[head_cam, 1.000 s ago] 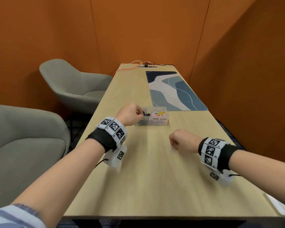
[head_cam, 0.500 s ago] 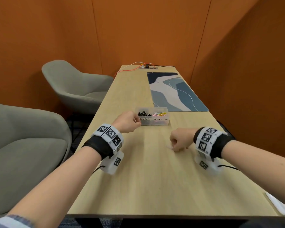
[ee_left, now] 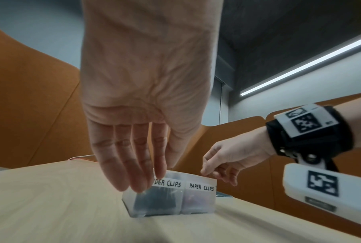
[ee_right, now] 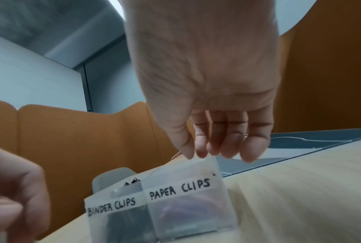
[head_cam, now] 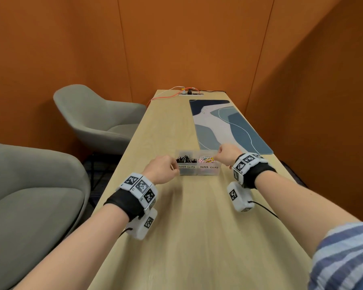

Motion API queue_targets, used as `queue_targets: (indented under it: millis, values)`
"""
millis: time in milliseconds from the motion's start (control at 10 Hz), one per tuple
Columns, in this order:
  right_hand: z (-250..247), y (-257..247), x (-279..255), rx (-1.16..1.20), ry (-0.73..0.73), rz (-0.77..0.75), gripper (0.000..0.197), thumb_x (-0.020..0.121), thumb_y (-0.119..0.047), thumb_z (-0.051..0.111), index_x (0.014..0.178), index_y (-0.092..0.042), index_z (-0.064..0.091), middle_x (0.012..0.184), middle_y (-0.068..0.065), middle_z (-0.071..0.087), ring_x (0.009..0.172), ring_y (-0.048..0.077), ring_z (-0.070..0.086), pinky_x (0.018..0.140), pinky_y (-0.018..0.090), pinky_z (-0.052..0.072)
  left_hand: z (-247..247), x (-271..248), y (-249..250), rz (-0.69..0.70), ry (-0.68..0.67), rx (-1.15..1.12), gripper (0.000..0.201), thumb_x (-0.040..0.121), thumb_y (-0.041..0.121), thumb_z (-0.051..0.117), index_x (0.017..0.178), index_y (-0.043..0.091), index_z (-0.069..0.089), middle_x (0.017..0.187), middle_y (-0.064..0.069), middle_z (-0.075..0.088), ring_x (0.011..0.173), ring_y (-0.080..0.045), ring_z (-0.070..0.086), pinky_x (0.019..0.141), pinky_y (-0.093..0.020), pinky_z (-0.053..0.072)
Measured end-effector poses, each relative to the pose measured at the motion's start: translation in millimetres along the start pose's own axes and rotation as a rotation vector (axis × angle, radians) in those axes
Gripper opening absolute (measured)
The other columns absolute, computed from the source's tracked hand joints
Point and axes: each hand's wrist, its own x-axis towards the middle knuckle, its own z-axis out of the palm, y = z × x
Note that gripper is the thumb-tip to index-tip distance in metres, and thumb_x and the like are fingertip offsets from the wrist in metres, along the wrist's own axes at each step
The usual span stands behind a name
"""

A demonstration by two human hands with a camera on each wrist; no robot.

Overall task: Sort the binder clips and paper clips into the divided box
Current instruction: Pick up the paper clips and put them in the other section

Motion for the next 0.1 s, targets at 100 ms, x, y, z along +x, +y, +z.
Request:
queue_targets:
  millis: [100]
  values:
    - [3.5,12.8,-6.5,0.017,0.093,-0.022,0.015,0.089,-0.019,0.049,0.096,-0.008,0.057,0.094,0.010,0.058,0.088,0.027,0.055,0.081,0.039,0.050,1.2,-0.6,-1.2,0.006,0.033,0.021,0.017,0.091,0.026,0.052,0.097,0.018,0.066,0.089,0.001,0.063,0.085,-0.021,0.060,0.081,-0.033,0.051]
